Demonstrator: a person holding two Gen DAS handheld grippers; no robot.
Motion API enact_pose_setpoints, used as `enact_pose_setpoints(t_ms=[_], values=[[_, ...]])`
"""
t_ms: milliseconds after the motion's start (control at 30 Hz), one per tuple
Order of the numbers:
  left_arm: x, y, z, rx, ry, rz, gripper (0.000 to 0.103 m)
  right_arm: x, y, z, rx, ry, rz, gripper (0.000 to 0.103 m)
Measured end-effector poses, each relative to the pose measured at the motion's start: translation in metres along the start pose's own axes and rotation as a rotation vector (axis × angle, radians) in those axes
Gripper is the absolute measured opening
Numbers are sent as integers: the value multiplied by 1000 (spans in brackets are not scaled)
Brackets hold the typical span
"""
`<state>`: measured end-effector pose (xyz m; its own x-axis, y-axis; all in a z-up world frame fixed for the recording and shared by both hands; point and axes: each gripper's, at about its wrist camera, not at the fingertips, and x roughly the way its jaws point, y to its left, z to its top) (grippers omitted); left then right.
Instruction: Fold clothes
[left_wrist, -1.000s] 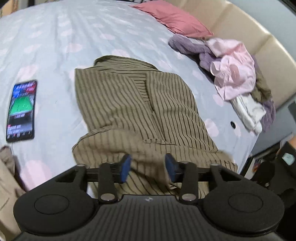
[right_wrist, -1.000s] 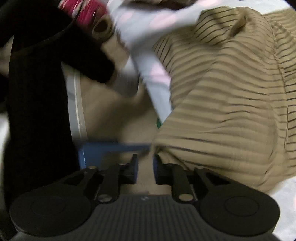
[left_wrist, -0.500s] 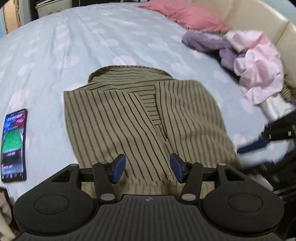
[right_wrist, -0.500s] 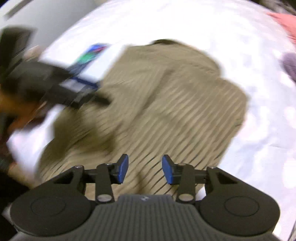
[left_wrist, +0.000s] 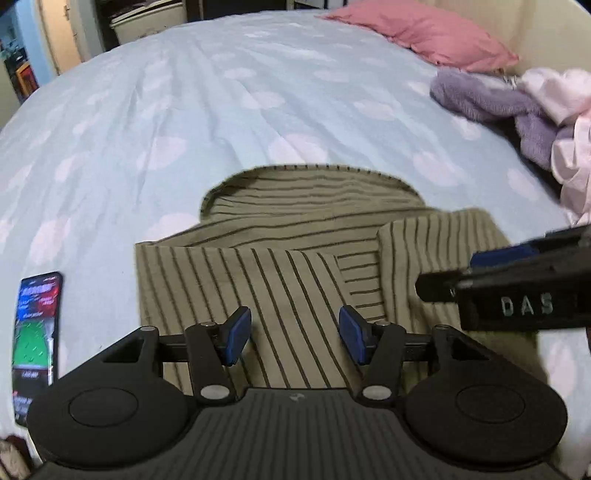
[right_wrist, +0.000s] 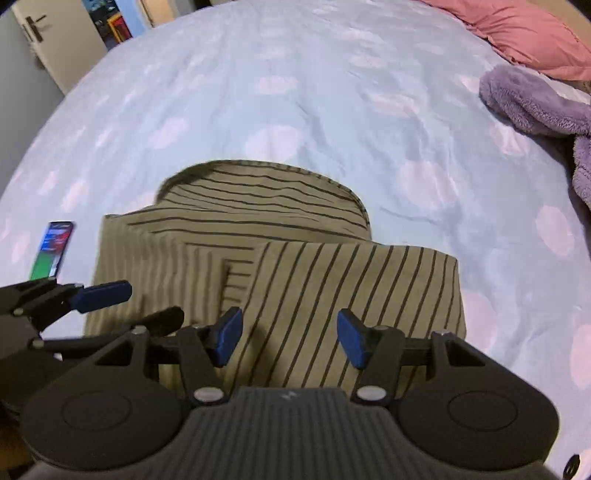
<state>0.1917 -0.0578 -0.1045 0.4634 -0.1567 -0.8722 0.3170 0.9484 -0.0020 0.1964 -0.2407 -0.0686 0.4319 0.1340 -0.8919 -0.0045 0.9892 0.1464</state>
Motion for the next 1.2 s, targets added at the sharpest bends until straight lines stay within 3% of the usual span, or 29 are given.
enact_pose_setpoints(t_ms=[133,167,200,233,267,300,600,800,1000,1200], values=[[22,-7,-1,27,45,-8,51,23,3,-4,-23,52,-33,59],[19,-6,0,26,40,-12,53,26,4,-6,-40,61,-29,54],[13,-3,1,18,28,-19,50,29,4,-8,-58,71,-20,30],[7,0,3,11,16,-27,40,30,3,-9,-63,78,-3,19],[0,3,5,3,4,-34,7,31,1,-10,-64,83,17,13],[-6,5,6,-5,-8,-41,2,30,-2,-11,-55,81,30,5],[-63,31,20,-74,-116,-107,0,-70,-29,10,15,-165,141,1],[-175,75,35,-185,-359,-147,0,-173,-52,26,95,-377,228,1],[-288,112,33,-251,-623,-171,1,-298,-69,30,114,-666,296,1],[-362,114,37,-251,-818,-187,0,-407,-73,27,99,-880,349,1]])
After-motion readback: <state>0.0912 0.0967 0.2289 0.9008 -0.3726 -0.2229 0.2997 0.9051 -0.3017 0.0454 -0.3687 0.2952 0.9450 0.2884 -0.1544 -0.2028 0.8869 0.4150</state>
